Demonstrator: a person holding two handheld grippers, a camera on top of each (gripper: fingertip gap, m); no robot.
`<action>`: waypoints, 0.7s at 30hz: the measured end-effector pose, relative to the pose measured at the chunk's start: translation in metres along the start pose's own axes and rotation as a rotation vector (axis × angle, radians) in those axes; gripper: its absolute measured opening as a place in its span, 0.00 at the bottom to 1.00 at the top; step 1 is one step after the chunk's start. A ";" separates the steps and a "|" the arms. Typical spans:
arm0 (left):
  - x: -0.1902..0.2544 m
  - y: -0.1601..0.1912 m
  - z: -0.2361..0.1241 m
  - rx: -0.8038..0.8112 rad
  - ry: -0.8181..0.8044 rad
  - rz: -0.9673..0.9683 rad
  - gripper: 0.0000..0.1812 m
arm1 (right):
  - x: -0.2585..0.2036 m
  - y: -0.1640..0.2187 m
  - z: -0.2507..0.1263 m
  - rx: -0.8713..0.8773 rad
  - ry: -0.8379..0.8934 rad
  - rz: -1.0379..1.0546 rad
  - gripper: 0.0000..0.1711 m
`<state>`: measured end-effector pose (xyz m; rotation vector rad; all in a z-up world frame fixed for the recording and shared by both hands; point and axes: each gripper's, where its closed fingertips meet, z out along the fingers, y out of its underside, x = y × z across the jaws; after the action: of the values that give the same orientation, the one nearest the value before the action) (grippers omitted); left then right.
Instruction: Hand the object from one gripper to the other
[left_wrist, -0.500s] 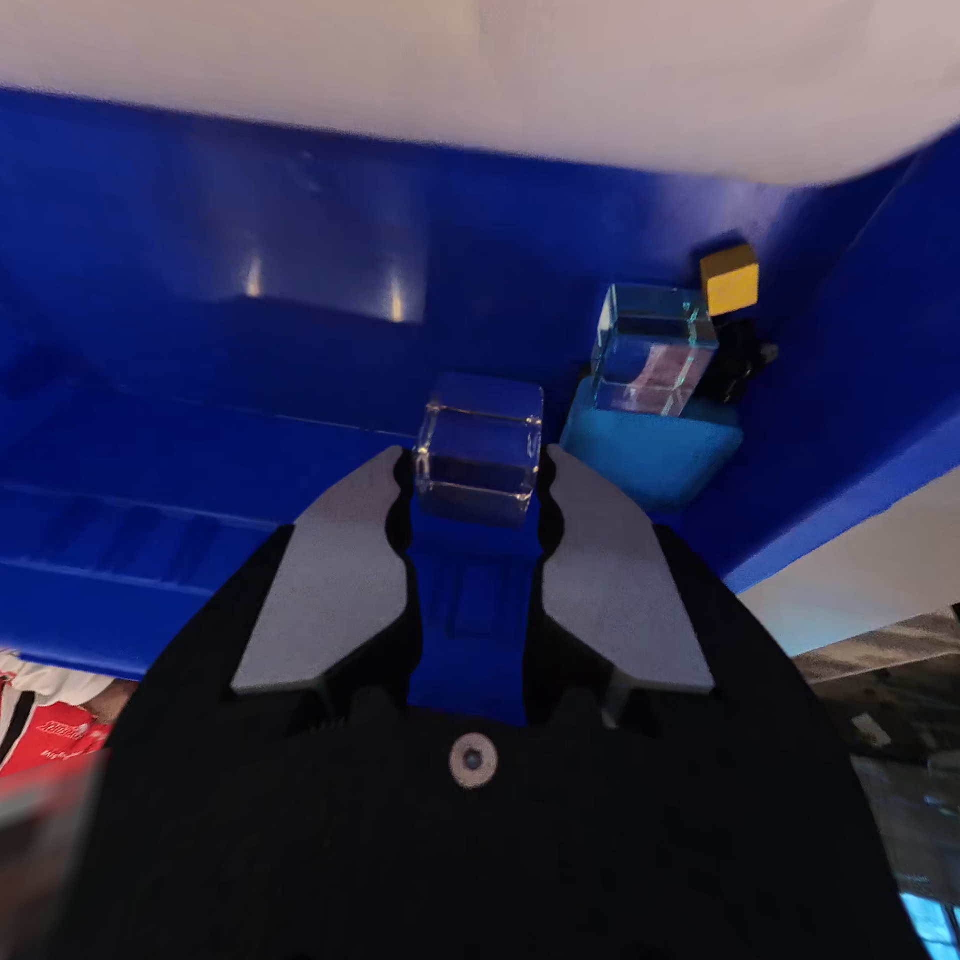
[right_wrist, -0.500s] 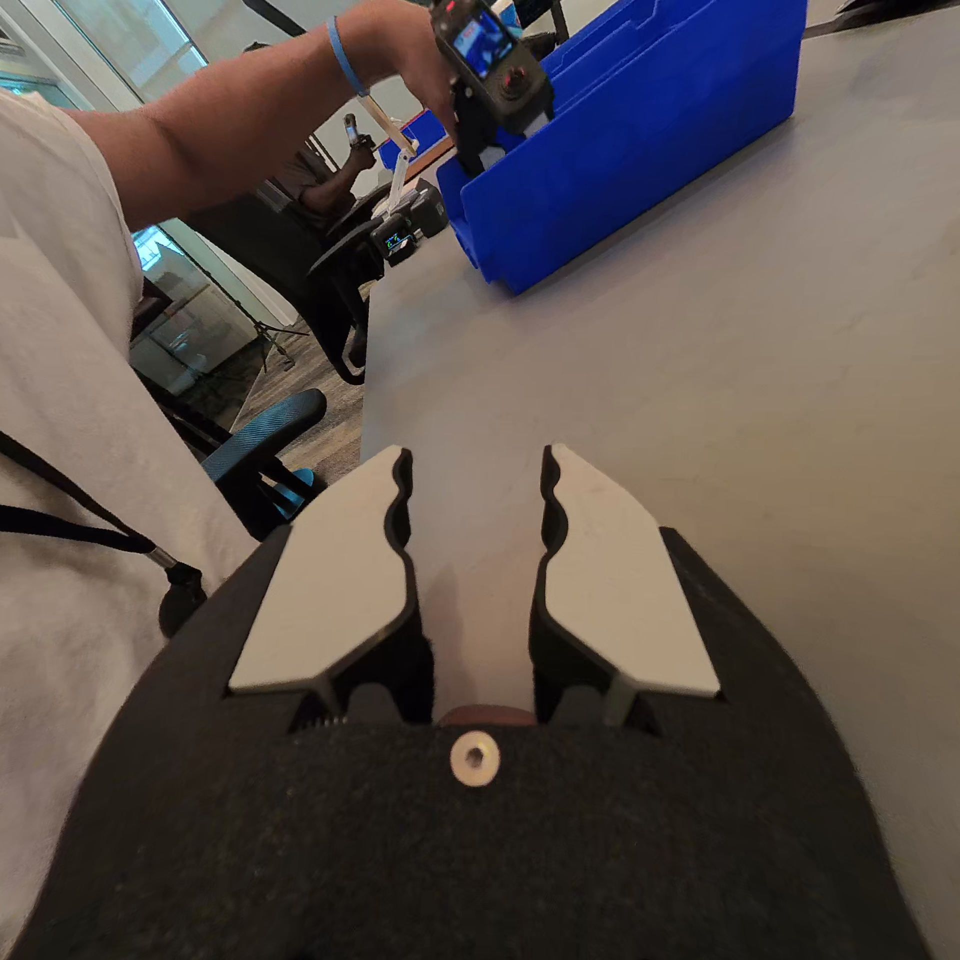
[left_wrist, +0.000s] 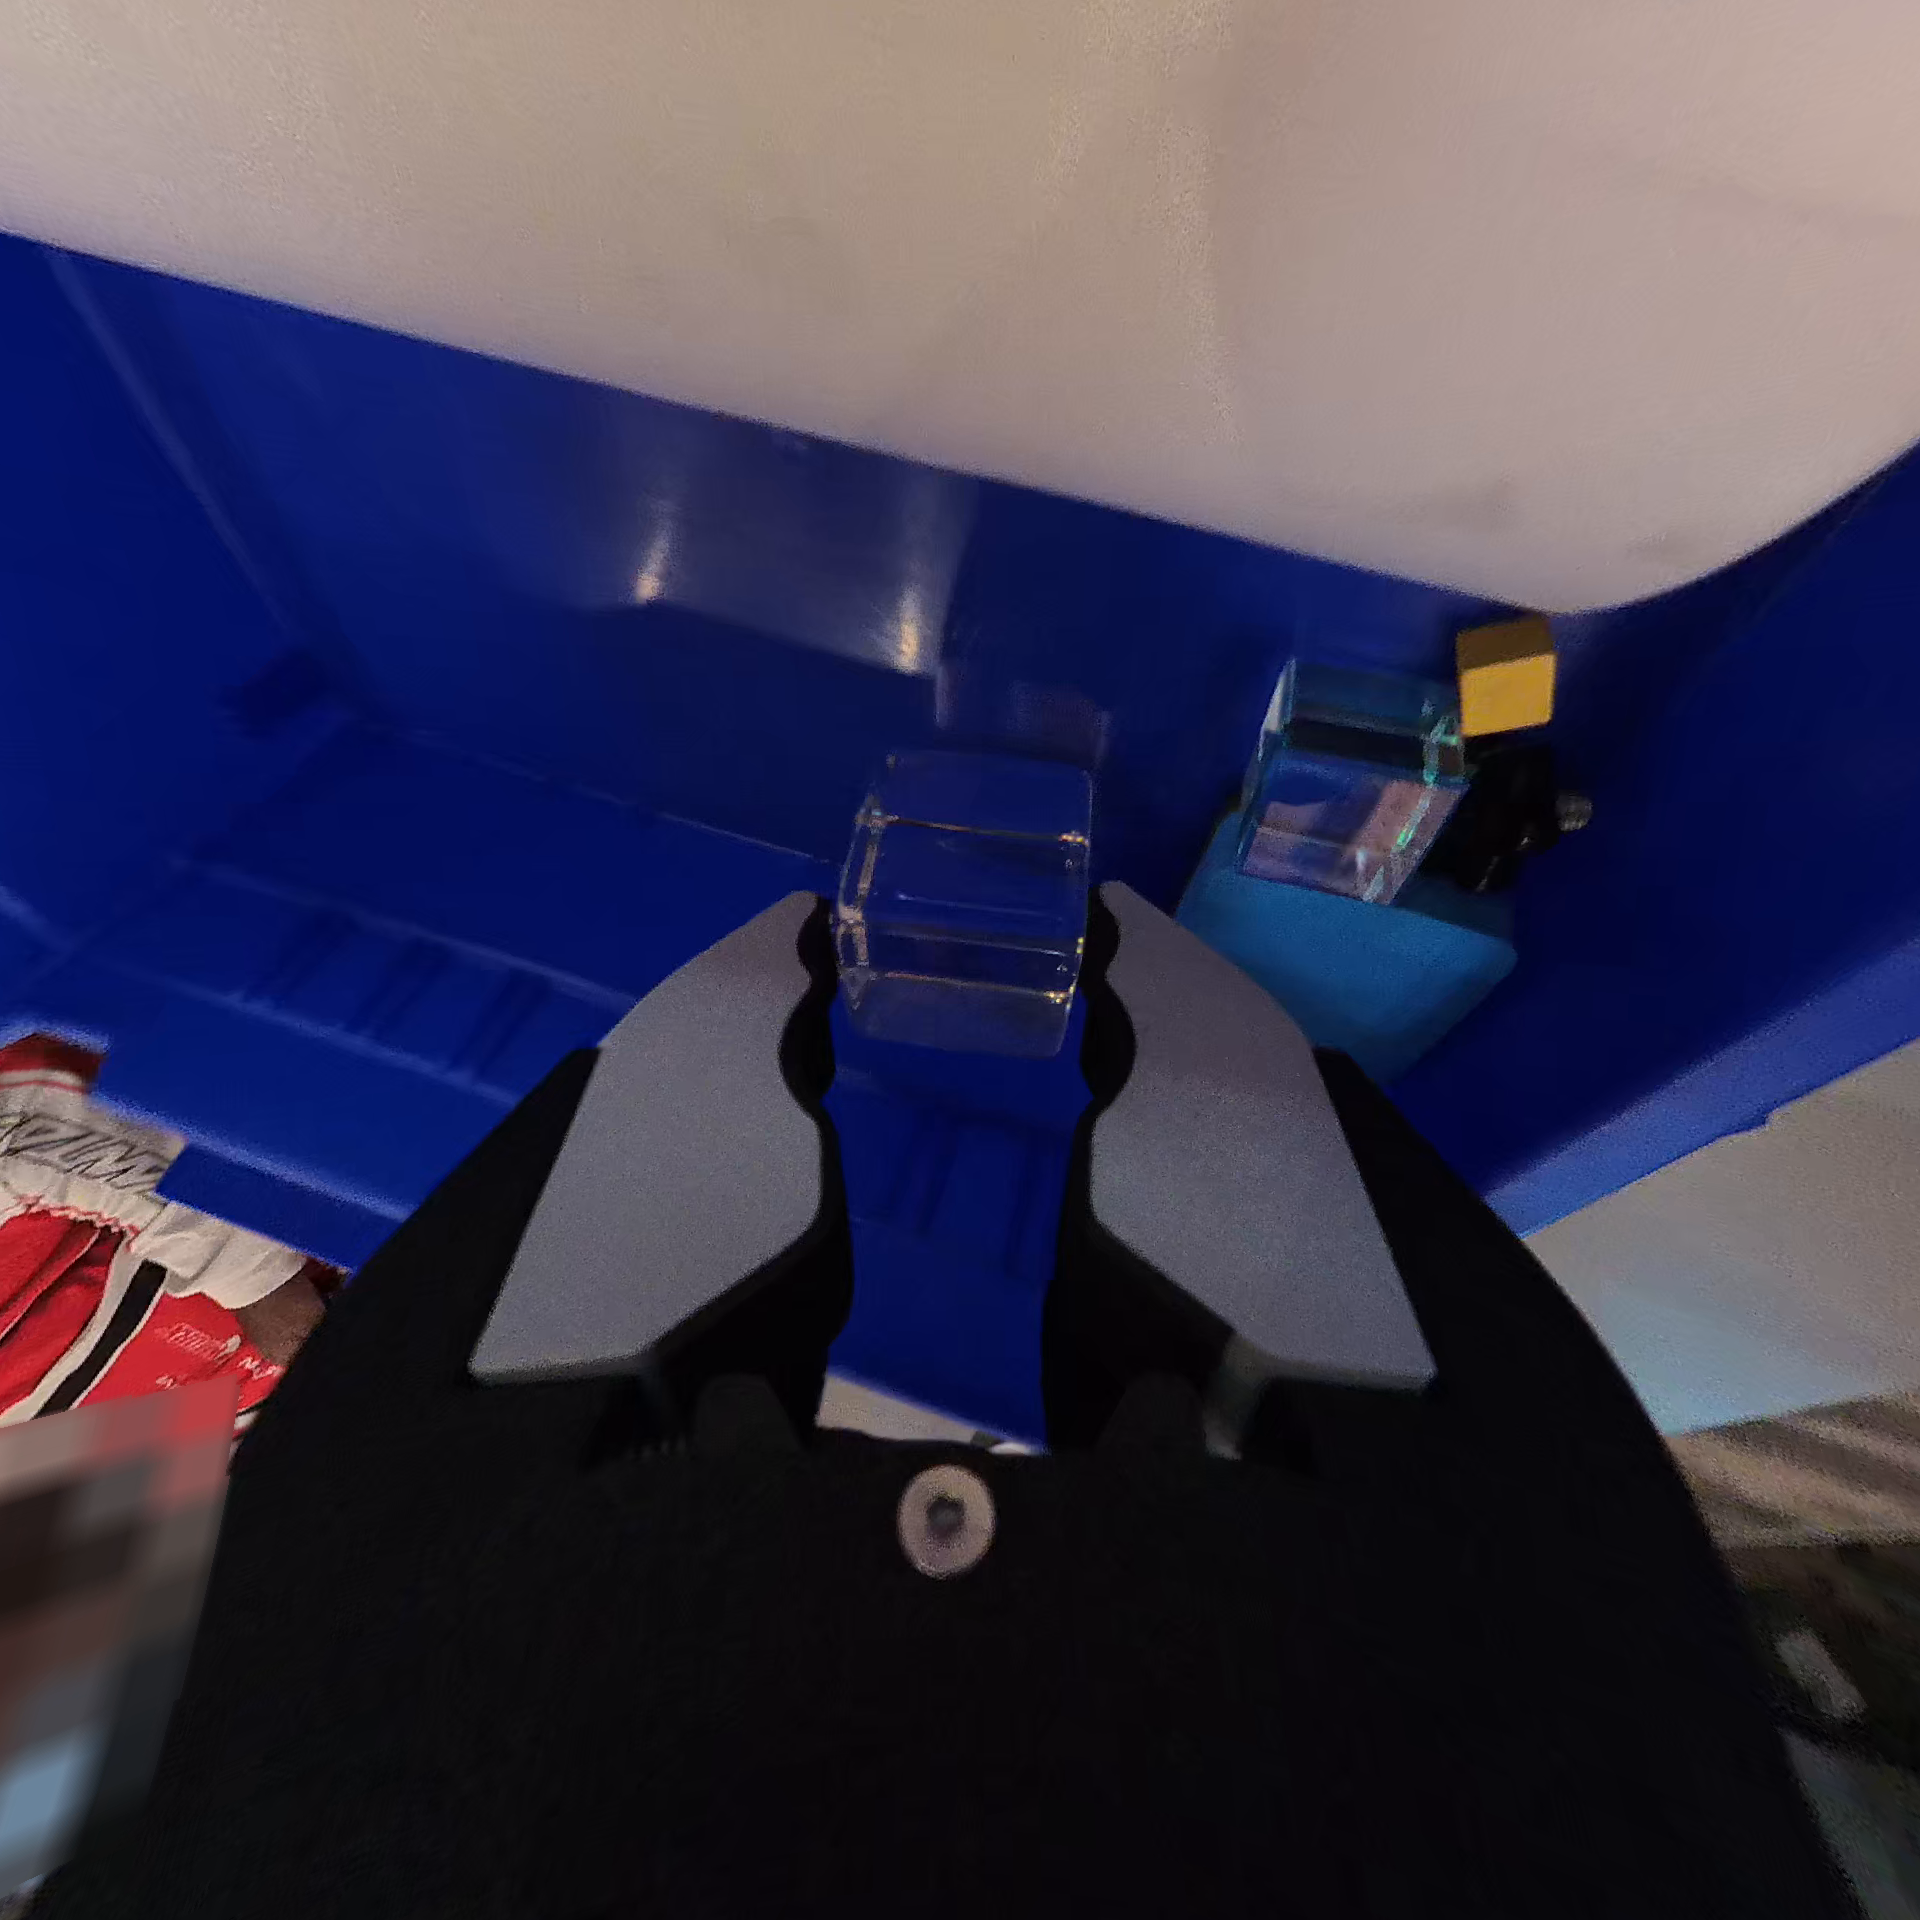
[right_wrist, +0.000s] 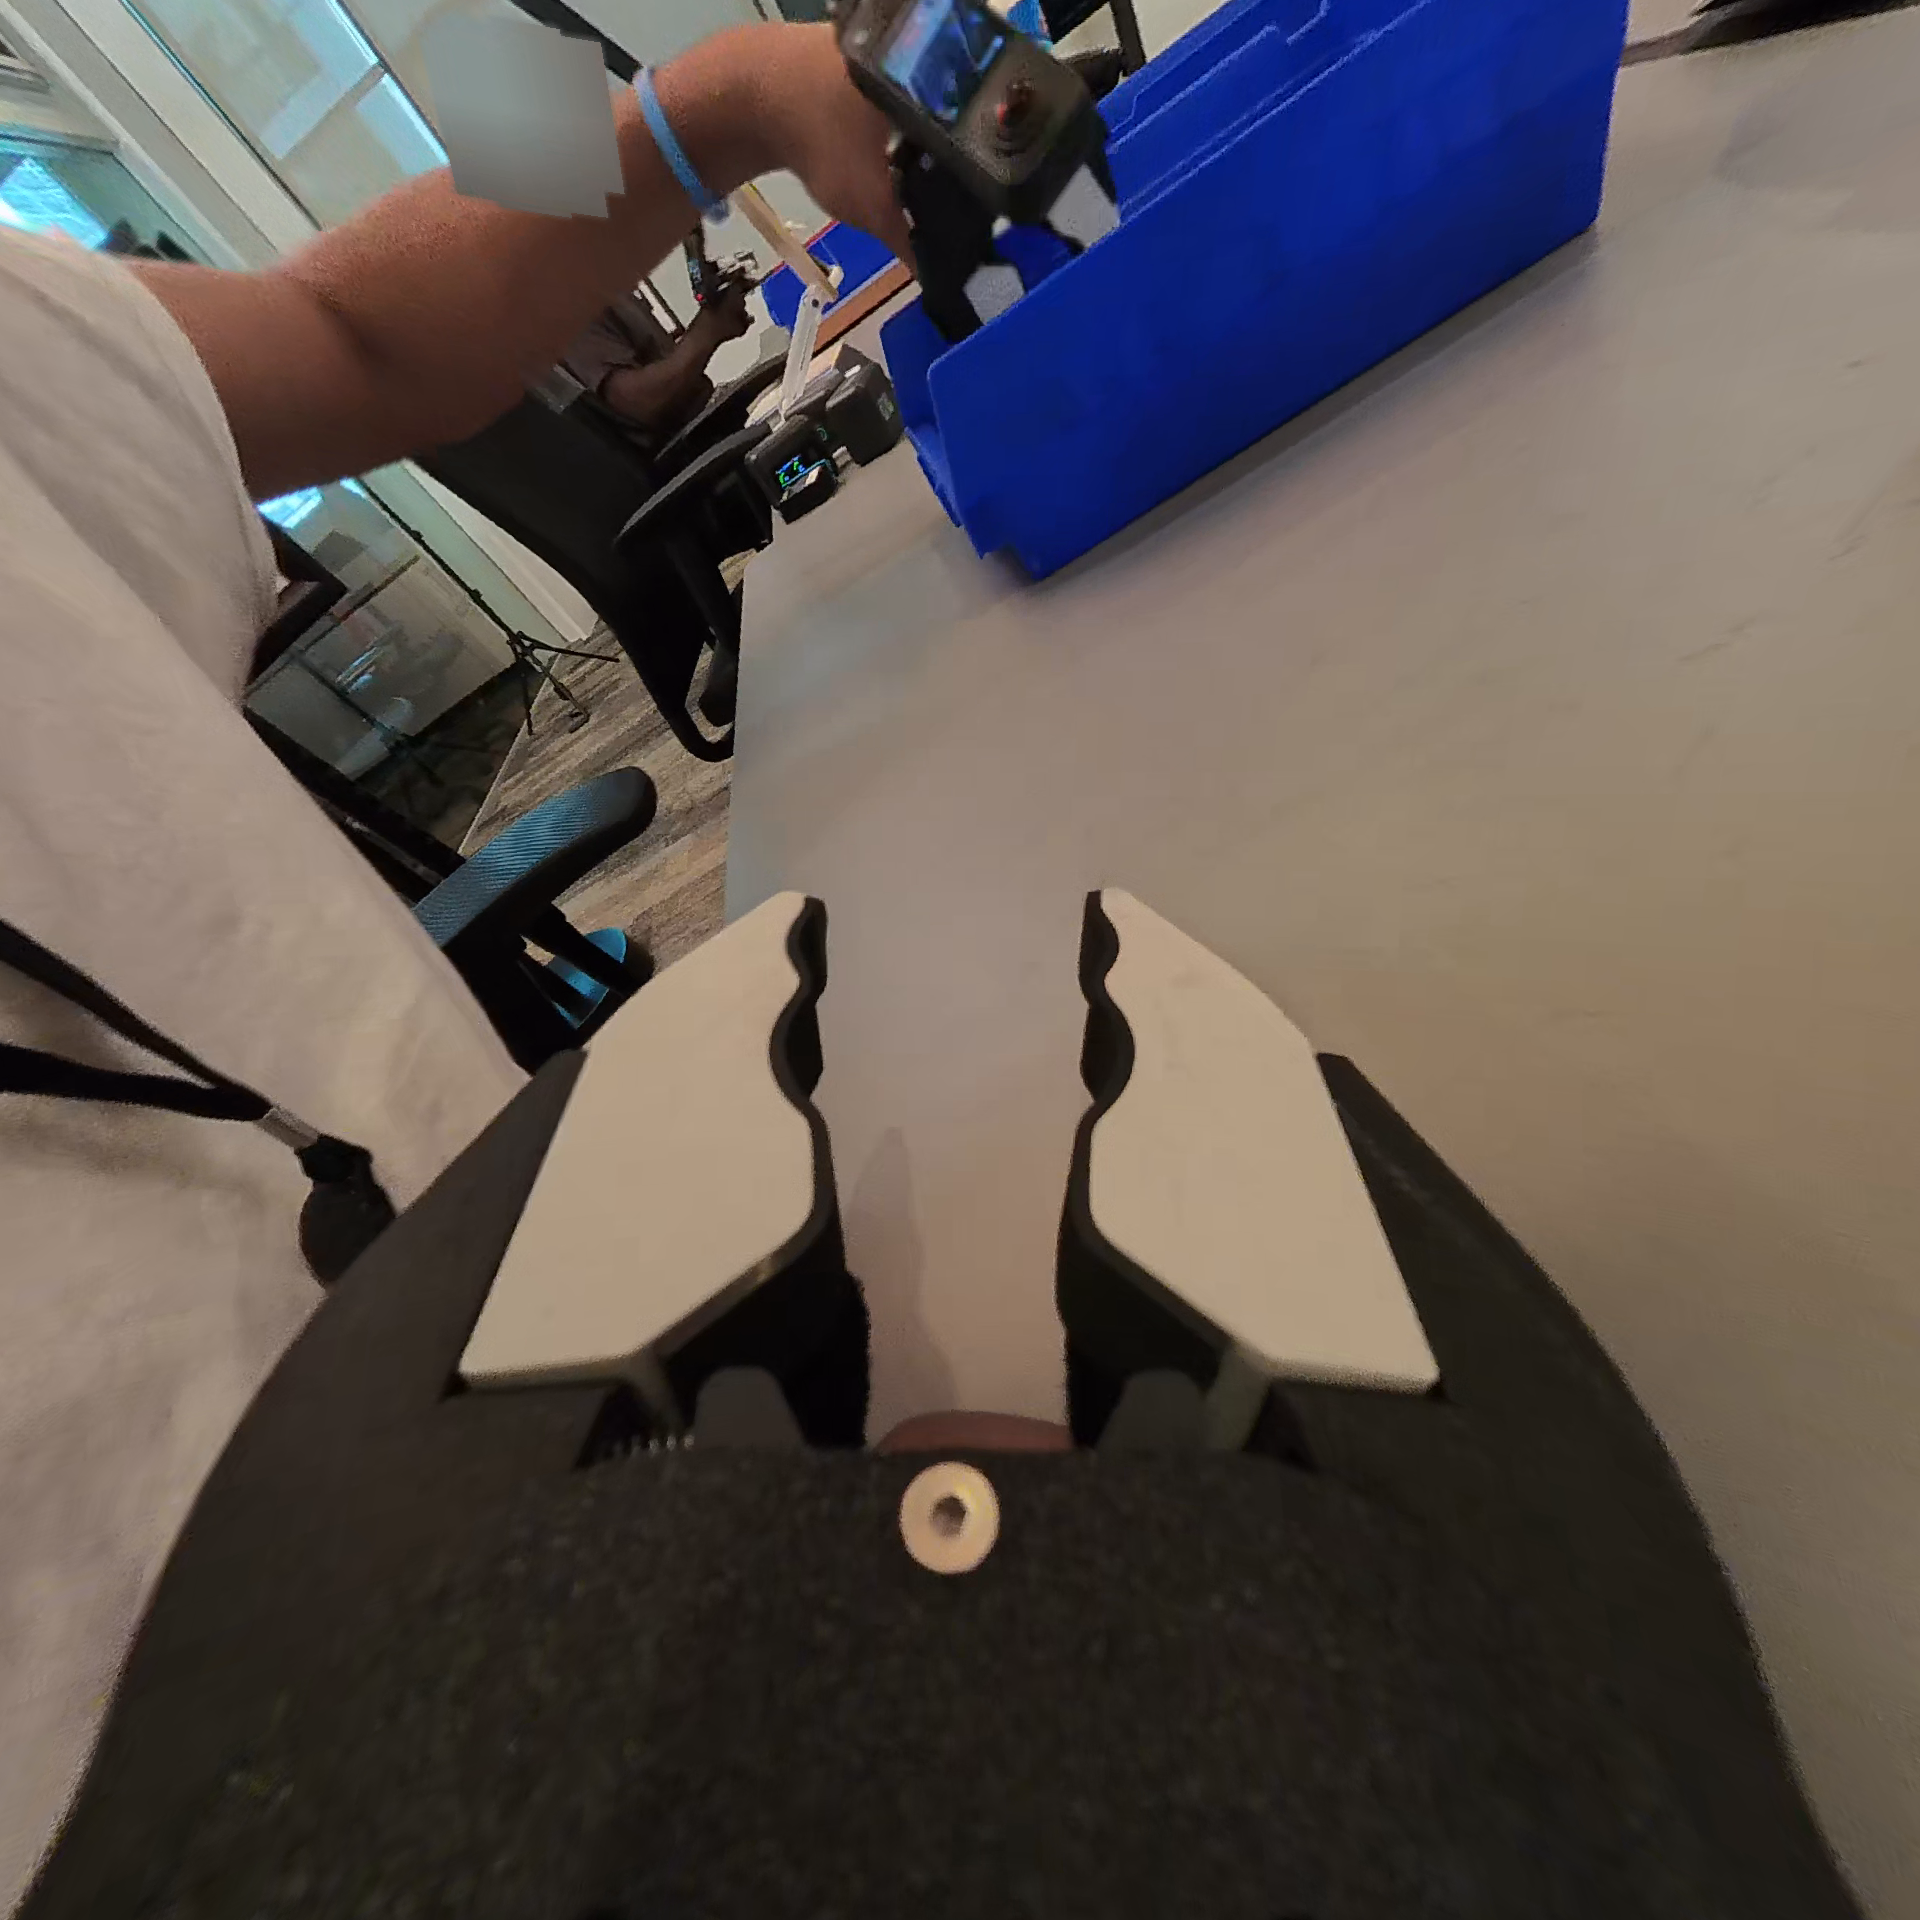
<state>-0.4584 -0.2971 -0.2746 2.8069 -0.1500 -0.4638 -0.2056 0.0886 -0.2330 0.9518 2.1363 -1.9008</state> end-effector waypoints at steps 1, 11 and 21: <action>-0.002 -0.003 -0.005 0.023 -0.027 -0.020 0.25 | 0.002 -0.001 0.000 0.005 0.010 -0.003 0.27; -0.037 -0.083 -0.132 0.530 -0.471 -0.305 0.25 | 0.004 -0.010 0.023 -0.026 -0.005 -0.049 0.35; 0.074 -0.258 -0.253 1.132 -0.585 -0.122 0.25 | -0.001 -0.086 0.065 0.091 -0.374 0.250 0.45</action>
<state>-0.2913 0.0049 -0.1448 3.6164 -0.4924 -1.6630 -0.2698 0.0265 -0.1722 0.7614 1.6535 -1.8861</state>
